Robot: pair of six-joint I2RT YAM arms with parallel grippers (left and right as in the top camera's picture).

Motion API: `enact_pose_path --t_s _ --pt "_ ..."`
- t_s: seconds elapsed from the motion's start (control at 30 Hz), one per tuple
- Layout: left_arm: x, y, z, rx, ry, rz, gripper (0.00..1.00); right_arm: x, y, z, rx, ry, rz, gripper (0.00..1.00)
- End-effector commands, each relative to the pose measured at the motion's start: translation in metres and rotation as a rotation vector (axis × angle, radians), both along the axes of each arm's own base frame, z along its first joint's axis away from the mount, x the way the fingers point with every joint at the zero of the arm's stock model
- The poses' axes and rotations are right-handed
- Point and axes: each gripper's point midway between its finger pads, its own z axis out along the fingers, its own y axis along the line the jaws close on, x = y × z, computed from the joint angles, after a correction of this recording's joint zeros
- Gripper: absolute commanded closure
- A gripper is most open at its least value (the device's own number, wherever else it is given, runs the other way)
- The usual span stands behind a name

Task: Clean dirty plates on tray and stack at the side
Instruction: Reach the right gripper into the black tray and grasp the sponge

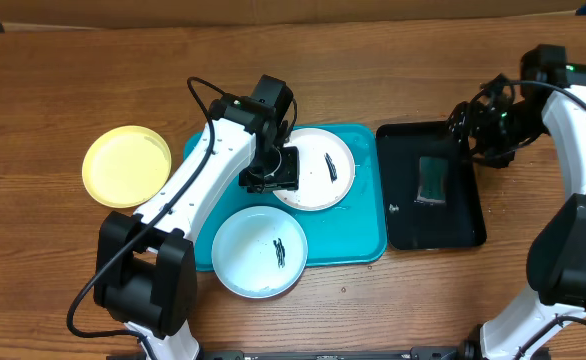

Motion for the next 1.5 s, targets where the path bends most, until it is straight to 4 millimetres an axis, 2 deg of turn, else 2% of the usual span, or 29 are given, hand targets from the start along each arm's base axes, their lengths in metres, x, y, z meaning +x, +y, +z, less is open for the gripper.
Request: enact_pose_path --t_s 0.0,0.23,0.27,0.3,0.33,0.47,0.77,1.0,1.17,1.27,1.37,1.47 --pt "0.012 0.001 0.013 0.005 -0.067 0.021 0.52 -0.007 0.021 0.002 -0.029 0.000 0.095 0.25" --pt "0.022 0.000 0.014 0.001 -0.107 0.030 0.65 -0.017 0.039 -0.021 -0.307 0.057 0.146 0.23" --pt "0.024 0.001 0.014 0.010 -0.114 0.032 0.71 -0.016 0.039 -0.024 -0.349 0.053 0.144 0.22" --pt "0.025 0.003 0.013 0.021 -0.121 0.033 0.88 -0.015 0.039 -0.027 -0.386 0.046 0.141 0.21" --pt "0.026 0.005 0.013 0.035 -0.129 0.036 0.96 -0.012 0.039 -0.030 -0.425 0.035 0.138 0.20" --pt "0.028 0.008 0.013 0.048 -0.137 0.037 0.96 -0.006 0.035 -0.040 -0.499 -0.003 0.148 0.17" --pt "0.027 0.008 0.012 0.048 -0.134 0.037 0.96 -0.009 0.034 -0.068 -0.503 -0.013 0.156 0.12" --pt "0.025 0.009 0.009 0.054 -0.125 0.036 0.96 -0.007 0.028 -0.070 -0.534 -0.026 0.174 0.12" --pt "0.025 0.009 0.009 0.054 -0.125 0.036 0.96 -0.003 0.028 -0.075 -0.528 -0.040 0.164 0.17" --pt "0.025 0.009 0.009 0.054 -0.125 0.036 0.95 -0.006 0.027 -0.079 -0.531 -0.019 0.165 0.26" --pt "0.025 0.009 0.009 0.054 -0.125 0.036 0.95 -0.003 0.026 -0.083 -0.538 -0.023 0.164 0.26" --pt "0.025 0.009 0.009 0.054 -0.124 0.036 0.95 -0.002 0.017 -0.082 -0.592 -0.020 0.147 0.26"
